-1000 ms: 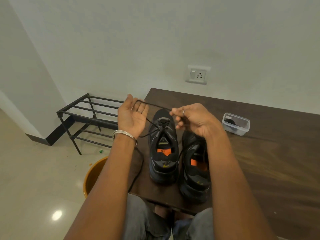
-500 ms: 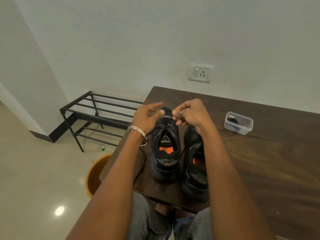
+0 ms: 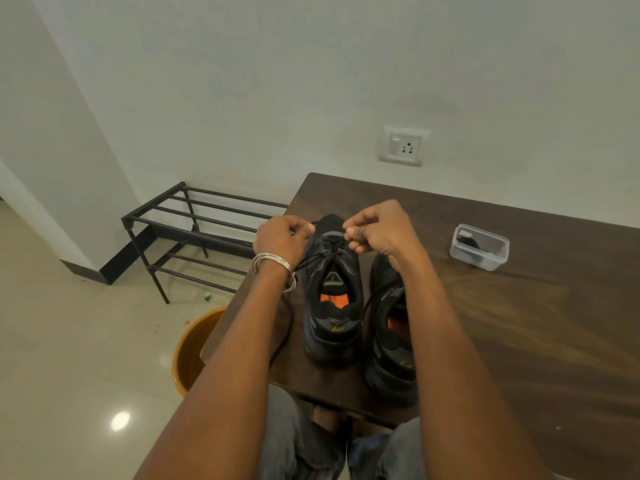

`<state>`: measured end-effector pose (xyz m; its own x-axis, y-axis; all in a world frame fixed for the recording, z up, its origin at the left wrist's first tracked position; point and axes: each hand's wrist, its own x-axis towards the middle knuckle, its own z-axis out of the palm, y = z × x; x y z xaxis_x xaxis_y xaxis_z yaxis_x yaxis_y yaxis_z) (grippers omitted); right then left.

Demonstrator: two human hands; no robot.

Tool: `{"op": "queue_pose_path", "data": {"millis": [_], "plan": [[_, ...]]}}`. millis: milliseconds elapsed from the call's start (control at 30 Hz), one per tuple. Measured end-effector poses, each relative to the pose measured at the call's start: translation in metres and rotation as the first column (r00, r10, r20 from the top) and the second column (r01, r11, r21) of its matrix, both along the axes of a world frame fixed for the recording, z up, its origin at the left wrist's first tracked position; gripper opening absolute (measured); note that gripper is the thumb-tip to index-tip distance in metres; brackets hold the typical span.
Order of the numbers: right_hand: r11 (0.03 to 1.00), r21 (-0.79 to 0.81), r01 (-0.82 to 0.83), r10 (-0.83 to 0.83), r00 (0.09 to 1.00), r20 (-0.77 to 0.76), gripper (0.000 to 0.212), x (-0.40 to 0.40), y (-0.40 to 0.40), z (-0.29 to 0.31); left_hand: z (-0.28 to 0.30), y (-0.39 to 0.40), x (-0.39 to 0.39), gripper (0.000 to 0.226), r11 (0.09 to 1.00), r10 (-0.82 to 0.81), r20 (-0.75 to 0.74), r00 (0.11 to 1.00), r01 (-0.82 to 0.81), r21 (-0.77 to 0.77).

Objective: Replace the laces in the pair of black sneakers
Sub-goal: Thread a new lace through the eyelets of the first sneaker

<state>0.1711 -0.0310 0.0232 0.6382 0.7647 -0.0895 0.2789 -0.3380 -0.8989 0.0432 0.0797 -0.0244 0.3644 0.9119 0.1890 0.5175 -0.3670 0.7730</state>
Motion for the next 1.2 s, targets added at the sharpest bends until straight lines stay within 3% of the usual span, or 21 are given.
{"op": "queue_pose_path", "data": {"millis": [100, 167, 267, 400, 500, 567, 633, 800, 1033, 1200], "plan": [[1.000, -0.010, 0.018, -0.018, 1.000, 0.007, 0.004, -0.003, 0.002, 0.002, 0.004, -0.001, 0.002, 0.036, 0.994, 0.002, -0.181, 0.984, 0.018, 0.104], [0.999, -0.044, 0.031, -0.031, 0.999, 0.006, 0.005, -0.005, 0.004, 0.003, 0.008, -0.004, 0.004, 0.044, 0.975, -0.136, -0.194, 0.972, 0.166, 0.148], [0.998, -0.053, 0.020, -0.019, 1.000, 0.015, 0.012, -0.008, 0.007, 0.003, 0.008, -0.008, 0.007, 0.020, 0.931, -0.331, -0.062, 0.942, 0.337, 0.142], [0.998, -0.047, 0.036, -0.037, 0.999, -0.021, 0.021, -0.006, 0.009, -0.004, 0.004, -0.012, 0.008, 0.007, 0.948, -0.302, -0.048, 0.952, 0.305, 0.086], [0.976, -0.215, -0.041, 0.060, 0.995, 0.081, 0.034, -0.004, 0.007, -0.007, -0.001, -0.013, 0.006, 0.004, 0.954, -0.294, -0.154, 0.943, 0.301, 0.022], [0.897, -0.415, -0.152, 0.224, 0.966, 0.131, 0.046, -0.010, 0.002, -0.007, -0.002, -0.017, 0.006, 0.006, 0.954, -0.299, -0.181, 0.937, 0.297, -0.042], [0.833, -0.519, -0.192, 0.312, 0.938, 0.153, 0.045, -0.017, 0.000, -0.008, -0.001, -0.021, 0.007, 0.009, 0.963, -0.271, -0.201, 0.941, 0.265, -0.054], [0.890, -0.447, -0.091, 0.195, 0.962, 0.193, 0.017, -0.013, 0.001, -0.018, 0.005, -0.028, 0.015, 0.011, 0.972, -0.234, -0.322, 0.918, 0.232, -0.044], [0.919, -0.394, -0.010, 0.057, 0.993, 0.107, 0.011, -0.006, -0.004, -0.020, 0.010, -0.038, 0.020, 0.008, 0.976, -0.197, -0.413, 0.889, 0.218, 0.004], [0.919, -0.389, -0.068, 0.087, 0.996, 0.030, 0.009, -0.003, -0.008, -0.019, 0.007, -0.044, 0.018, 0.007, 0.988, -0.154, -0.324, 0.934, 0.150, -0.036]]}}
